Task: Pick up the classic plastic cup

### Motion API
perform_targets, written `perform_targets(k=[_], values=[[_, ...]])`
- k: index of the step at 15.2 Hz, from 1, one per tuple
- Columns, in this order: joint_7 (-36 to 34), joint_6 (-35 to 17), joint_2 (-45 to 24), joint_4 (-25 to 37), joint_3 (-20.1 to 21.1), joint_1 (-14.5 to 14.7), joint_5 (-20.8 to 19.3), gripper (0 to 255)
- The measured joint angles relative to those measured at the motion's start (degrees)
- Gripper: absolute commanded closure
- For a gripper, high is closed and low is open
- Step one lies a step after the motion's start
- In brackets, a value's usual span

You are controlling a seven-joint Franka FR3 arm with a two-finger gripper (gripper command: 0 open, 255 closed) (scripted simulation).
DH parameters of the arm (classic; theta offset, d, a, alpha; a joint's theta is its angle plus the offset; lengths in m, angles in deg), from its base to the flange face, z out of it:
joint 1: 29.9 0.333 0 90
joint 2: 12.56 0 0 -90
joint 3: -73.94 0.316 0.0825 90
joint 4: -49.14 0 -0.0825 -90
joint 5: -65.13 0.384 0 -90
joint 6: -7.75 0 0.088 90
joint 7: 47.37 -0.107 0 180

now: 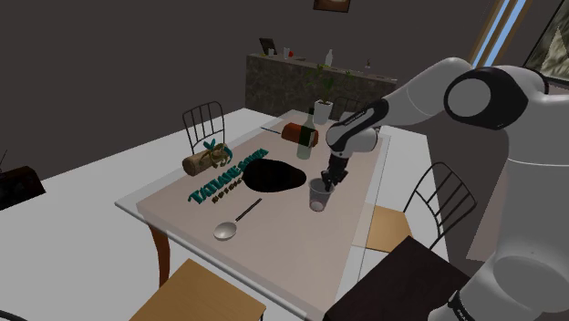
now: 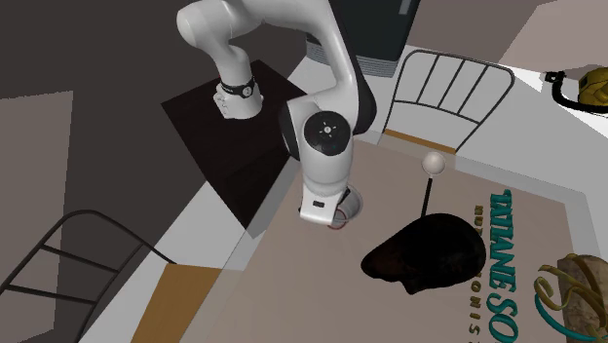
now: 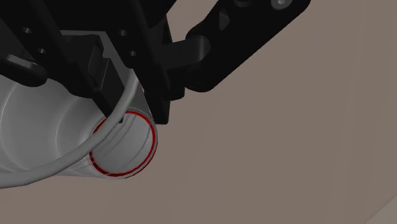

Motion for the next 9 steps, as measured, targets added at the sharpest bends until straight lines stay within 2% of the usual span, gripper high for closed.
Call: perform_targets(k=[9], values=[[-1.62,5.29,4.91,0.55,-0.8,0.59,-1.71,255]])
